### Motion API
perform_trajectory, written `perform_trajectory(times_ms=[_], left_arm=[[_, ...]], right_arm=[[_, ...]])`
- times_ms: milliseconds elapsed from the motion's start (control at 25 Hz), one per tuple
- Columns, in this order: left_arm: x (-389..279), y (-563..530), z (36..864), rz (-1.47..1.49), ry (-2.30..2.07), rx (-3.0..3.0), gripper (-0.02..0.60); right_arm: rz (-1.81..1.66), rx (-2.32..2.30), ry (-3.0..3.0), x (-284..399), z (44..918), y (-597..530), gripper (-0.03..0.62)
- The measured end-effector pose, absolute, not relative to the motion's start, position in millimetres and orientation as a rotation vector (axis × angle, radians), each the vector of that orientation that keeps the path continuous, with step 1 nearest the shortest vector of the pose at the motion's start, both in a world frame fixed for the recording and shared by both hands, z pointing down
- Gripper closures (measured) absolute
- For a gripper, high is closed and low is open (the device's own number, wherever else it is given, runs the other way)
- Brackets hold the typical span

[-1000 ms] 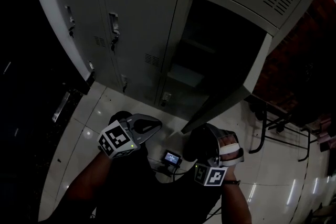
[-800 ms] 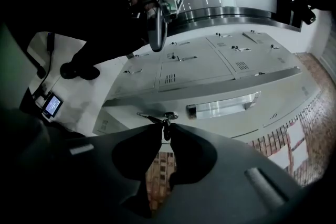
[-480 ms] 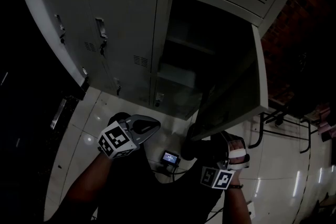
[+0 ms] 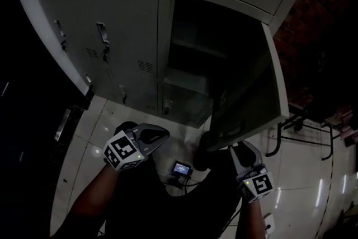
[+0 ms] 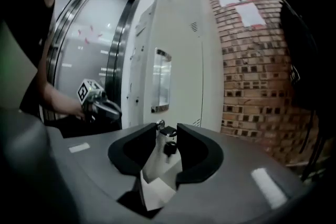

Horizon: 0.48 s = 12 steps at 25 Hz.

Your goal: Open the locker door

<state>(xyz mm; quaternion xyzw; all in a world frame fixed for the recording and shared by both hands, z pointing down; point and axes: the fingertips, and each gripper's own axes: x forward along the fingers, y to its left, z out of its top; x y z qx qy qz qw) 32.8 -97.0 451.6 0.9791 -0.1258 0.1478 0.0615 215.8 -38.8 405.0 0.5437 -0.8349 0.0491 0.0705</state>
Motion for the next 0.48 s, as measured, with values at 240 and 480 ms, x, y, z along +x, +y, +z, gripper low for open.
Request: perform_trajectory(times_ms=[240,480], left_arm=[[32,-97,451,0.448,-0.384,2.961,0.571],[31,-97,452,0.456,-0.387,2.96,0.571]], right_arm=[[0.226,1.763,-2.659,224,391,-40,0.59],[0.15,1.774,-2.597,226,397,-40,0.593]])
